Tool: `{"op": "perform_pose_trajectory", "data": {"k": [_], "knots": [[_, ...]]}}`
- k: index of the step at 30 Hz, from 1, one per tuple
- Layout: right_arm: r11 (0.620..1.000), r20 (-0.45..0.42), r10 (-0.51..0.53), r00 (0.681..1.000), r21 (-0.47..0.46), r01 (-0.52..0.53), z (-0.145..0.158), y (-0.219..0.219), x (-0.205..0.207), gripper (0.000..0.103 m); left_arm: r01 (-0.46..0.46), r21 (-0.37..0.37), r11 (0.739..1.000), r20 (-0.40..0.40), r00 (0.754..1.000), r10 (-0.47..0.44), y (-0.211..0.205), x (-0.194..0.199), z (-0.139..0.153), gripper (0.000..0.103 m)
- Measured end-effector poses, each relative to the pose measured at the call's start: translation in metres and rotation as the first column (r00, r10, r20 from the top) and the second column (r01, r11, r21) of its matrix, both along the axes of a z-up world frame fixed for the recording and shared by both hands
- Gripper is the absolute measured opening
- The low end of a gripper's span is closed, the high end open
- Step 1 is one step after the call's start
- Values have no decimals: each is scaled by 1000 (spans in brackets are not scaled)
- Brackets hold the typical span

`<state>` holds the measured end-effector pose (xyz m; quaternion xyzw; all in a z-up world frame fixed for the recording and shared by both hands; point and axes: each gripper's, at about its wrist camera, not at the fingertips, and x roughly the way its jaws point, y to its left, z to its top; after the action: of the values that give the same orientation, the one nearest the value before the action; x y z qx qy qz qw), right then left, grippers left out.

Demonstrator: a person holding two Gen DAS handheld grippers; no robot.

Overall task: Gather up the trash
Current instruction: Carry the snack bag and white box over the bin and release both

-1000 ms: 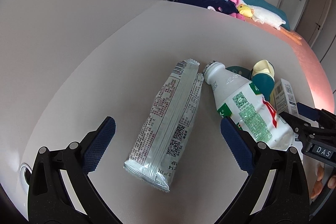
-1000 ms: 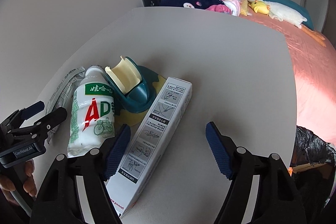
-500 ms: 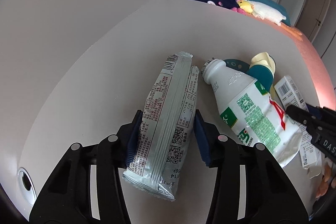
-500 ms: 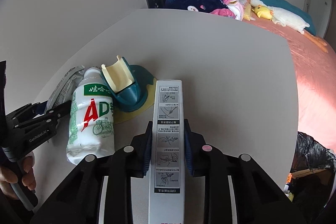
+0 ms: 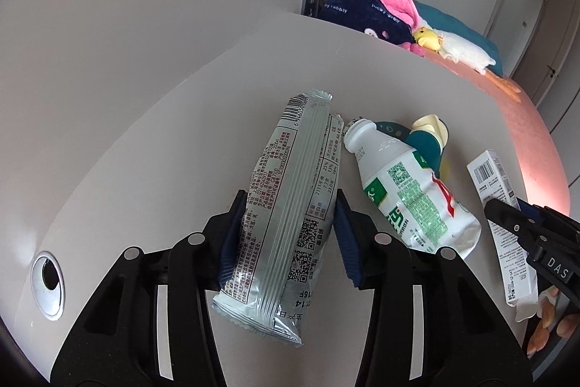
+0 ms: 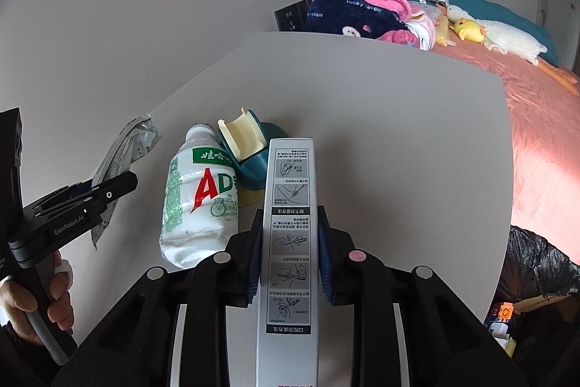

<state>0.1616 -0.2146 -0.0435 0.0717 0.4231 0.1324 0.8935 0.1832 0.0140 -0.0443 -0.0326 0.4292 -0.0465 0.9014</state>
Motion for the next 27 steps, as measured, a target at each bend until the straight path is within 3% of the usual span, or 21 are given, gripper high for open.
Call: {"op": "perform_pose_trajectory", "data": {"k": [27], "knots": [[999, 91, -35, 995, 44, 31, 45, -54, -78, 28, 83, -32, 996, 70, 994, -81, -67, -71, 42, 46]]}}
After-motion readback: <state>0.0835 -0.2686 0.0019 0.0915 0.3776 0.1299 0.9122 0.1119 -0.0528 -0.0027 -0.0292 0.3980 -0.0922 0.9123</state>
